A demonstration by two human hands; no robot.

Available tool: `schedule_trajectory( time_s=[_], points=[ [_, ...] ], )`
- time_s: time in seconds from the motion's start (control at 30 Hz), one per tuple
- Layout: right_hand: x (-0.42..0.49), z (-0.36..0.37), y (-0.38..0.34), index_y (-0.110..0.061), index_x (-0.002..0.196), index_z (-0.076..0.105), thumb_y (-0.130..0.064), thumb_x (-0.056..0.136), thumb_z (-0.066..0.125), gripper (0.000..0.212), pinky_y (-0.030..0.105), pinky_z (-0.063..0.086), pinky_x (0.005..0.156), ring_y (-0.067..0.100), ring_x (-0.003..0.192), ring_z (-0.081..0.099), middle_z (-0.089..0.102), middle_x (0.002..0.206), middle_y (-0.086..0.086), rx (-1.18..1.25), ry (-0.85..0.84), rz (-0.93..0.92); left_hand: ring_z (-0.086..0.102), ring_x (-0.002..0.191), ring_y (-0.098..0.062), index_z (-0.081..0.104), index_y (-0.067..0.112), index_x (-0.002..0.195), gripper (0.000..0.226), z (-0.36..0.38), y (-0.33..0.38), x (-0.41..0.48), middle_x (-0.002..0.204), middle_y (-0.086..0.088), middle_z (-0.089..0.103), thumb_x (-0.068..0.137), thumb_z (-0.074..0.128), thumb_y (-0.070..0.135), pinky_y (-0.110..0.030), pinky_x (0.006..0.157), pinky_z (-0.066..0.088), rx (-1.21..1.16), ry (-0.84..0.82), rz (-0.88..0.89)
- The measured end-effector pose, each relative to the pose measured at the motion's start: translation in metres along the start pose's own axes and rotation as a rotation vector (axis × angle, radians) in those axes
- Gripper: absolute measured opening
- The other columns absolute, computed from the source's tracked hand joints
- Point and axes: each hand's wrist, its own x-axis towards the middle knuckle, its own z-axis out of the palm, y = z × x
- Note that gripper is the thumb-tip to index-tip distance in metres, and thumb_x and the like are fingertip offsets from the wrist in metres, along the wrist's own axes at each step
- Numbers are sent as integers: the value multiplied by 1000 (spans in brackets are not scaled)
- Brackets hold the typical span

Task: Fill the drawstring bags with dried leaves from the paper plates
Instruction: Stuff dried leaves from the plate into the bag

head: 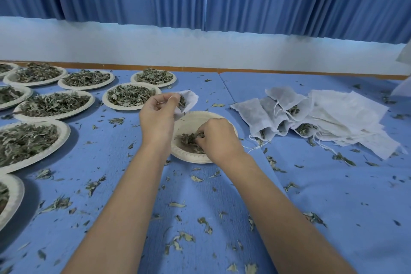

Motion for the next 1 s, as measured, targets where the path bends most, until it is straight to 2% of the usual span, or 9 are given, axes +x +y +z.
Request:
schedule_trajectory(
  time_s=[0.13,0.27,0.37,0.43,0.57,0.67,0.77,0.9,1.0],
  points=[
    [2,-3,7,-6,94,73,-11,89,56,19,30,47,68,22,78,59,69,87,9,182,65,43,59,67,-19,60,18,83,9,0,-4,1,74,-4,60,90,63,14,-22,62,49,-38,-20,-40],
    [8,-17,21,-13,98,75,-19,88,67,14,20,44,57,13,65,58,65,73,-4,518,123,130,60,71,-14,59,19,82,13,2,-10,0,82,-2,61,91,61,9,-23,66,51,-13,-56,-33],
    [8,-27,26,-18,85,72,-17,85,71,2,36,56,77,24,76,66,68,80,0,818,80,205,55,66,-11,60,21,82,13,4,-13,-1,79,1,57,92,60,12,-21,60,48,57,-80,-8],
    [8,-30,25,-18,79,71,-13,83,72,6,45,54,84,21,76,64,69,78,1,1020,35,210,52,64,-11,60,22,82,13,5,-16,-3,73,1,55,93,60,15,-26,64,46,113,-99,13],
    [8,-31,22,-13,85,72,-12,81,74,5,38,53,89,16,80,64,70,82,3,1077,-2,182,52,60,-8,60,20,82,12,9,-17,-6,66,0,54,93,60,15,-28,68,45,141,-116,30],
    [8,-29,19,-18,80,71,-15,81,74,5,37,52,86,16,80,64,70,81,1,946,28,178,52,55,-6,61,19,81,13,11,-16,-9,66,0,53,92,59,13,-23,62,47,136,-140,46],
    [8,-25,16,-20,78,70,-18,82,73,5,41,52,88,27,84,66,72,85,6,820,85,183,49,54,-5,61,19,80,14,13,-16,-12,68,1,52,92,59,12,-22,57,46,148,-197,63],
    [10,-26,19,-20,72,70,-12,83,71,14,38,55,87,18,79,67,70,77,1,1007,92,264,51,50,0,62,19,79,14,12,-15,-11,67,2,55,92,60,12,-15,51,46,182,-261,90],
    [10,-26,22,-16,70,69,-10,85,68,16,32,56,71,19,69,66,69,72,5,1136,52,371,51,61,-9,62,19,78,15,10,-17,-11,70,-3,55,92,60,14,-23,61,48,234,-324,98]
  ],
)
